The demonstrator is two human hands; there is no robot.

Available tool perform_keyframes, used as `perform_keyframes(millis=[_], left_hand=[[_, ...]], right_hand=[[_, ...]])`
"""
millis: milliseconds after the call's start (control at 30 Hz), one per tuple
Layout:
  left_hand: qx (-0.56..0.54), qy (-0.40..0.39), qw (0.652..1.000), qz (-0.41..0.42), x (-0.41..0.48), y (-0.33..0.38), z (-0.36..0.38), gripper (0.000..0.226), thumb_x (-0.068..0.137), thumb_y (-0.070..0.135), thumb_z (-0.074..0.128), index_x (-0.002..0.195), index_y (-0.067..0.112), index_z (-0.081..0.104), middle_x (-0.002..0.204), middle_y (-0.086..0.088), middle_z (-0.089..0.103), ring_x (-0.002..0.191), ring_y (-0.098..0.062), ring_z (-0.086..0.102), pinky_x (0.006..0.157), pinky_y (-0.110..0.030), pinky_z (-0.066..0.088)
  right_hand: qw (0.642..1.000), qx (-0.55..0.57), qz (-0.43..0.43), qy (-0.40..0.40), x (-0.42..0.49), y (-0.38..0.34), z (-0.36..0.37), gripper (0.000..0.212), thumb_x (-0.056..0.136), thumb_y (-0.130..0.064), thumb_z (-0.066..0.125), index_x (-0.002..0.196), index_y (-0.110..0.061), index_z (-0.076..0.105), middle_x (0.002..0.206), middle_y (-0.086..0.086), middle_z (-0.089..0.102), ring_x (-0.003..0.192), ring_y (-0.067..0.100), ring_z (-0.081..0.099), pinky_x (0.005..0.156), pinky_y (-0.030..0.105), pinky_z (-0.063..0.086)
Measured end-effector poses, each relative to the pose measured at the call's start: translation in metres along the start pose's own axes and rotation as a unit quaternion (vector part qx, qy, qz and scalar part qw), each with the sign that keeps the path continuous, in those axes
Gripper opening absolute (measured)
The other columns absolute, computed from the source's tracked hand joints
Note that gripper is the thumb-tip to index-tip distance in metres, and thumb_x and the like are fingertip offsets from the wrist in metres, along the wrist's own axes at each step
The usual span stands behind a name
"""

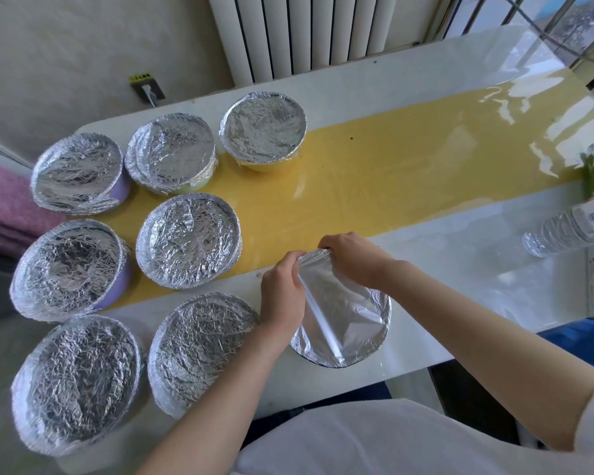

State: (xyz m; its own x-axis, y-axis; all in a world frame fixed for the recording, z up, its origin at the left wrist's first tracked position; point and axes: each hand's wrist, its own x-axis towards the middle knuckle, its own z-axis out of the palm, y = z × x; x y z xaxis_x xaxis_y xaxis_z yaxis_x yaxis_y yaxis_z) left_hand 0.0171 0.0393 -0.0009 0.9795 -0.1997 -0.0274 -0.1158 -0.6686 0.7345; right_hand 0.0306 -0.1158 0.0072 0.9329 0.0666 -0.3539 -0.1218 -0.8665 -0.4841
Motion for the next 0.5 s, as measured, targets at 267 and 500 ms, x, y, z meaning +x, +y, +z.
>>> perform_keyframes(millis=[267,500], left_hand=[[0.014,0.013,1.000,-0.001,-0.003,0.006,-0.001,0.034,0.091,-0.007,0.042,0.114,0.006,0.064,0.100,-0.016,0.070,0.090,-0.033,0.063,0.066,-0.016,0.032],[0.031,-0.026,0.999,-0.017,-0.008,0.013,-0.006,0.041,0.091,-0.008,0.040,0.125,0.008,0.056,0.116,-0.014,0.064,0.104,-0.030,0.059,0.083,-0.029,0.042]], right_hand=[[1.000,-0.003,0.003,-0.027,0.001,-0.009,-0.002,0.047,0.082,0.006,0.036,0.116,-0.016,0.061,0.103,0.017,0.066,0.092,0.034,0.061,0.075,0.038,0.049],[0.999,0.009,-0.032,-0.043,-0.003,-0.007,-0.003,0.056,0.080,0.011,0.037,0.122,-0.018,0.057,0.116,0.009,0.064,0.105,0.028,0.057,0.086,0.034,0.044]])
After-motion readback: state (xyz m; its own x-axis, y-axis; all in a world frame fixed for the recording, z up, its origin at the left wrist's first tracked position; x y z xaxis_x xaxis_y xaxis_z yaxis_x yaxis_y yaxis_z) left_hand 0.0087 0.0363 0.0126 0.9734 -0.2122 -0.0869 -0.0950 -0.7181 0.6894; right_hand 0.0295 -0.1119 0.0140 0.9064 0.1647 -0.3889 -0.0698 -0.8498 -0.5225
